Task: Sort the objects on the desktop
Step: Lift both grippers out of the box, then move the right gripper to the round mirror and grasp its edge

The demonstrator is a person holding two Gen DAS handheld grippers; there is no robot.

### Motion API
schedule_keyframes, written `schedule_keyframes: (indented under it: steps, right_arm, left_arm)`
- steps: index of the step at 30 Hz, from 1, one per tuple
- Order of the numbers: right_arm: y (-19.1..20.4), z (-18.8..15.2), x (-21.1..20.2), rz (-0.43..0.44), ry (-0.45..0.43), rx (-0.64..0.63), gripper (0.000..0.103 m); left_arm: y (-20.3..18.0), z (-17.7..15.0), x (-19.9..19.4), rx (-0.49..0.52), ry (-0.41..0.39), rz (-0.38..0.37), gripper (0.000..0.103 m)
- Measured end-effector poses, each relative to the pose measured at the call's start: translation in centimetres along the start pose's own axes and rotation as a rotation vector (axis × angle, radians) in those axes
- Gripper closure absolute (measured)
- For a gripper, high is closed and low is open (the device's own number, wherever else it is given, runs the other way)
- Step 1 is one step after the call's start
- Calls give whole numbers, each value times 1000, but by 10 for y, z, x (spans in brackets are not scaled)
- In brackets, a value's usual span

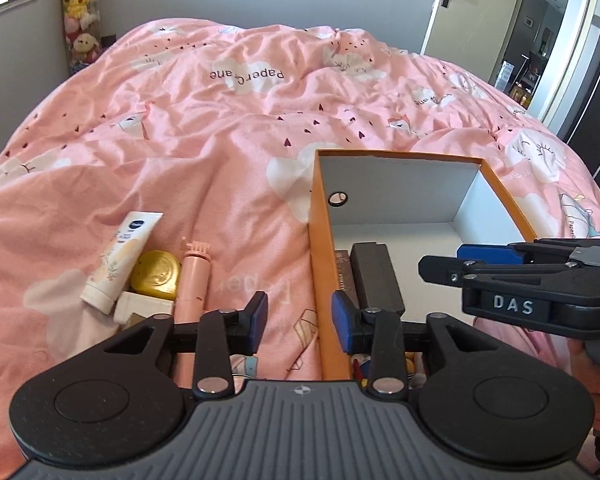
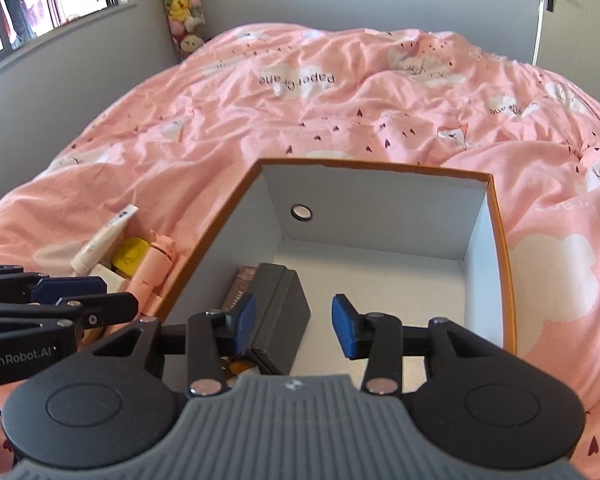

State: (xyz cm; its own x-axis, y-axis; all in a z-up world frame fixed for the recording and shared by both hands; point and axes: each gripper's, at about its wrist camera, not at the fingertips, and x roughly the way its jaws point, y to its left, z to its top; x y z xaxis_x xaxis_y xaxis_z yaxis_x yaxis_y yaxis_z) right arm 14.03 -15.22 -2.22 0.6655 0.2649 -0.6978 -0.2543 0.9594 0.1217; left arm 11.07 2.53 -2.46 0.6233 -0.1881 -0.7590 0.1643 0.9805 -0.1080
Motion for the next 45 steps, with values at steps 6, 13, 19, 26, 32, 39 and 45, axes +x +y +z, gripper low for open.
schedule_keyframes:
  steps: [6, 13, 19, 26, 32, 39, 45]
  right_arm:
    - [12, -2, -7, 45, -65, -27, 59]
    - [36, 7, -3, 159, -27, -42, 60]
    - [69, 17, 10, 218, 32, -96, 74]
    - [106, 26, 46, 241, 168, -123, 77]
    - [127, 33, 90, 218, 302, -92, 75]
    - [132, 33, 108, 169, 378, -161, 75]
    - [145, 30, 130, 233, 521, -347, 74]
  left_arm:
    - [23, -5, -11, -64, -2, 23, 52]
    - [64, -8, -17, -122, 83, 17, 61]
    - [87, -10, -24, -86, 91, 54, 66]
    - [98, -12, -17, 9, 133, 58, 67]
    - [100, -15, -7, 57, 147, 42, 67]
    - [90, -9, -1, 137, 137, -13, 67]
    - [94, -5, 8, 174, 165, 5, 65]
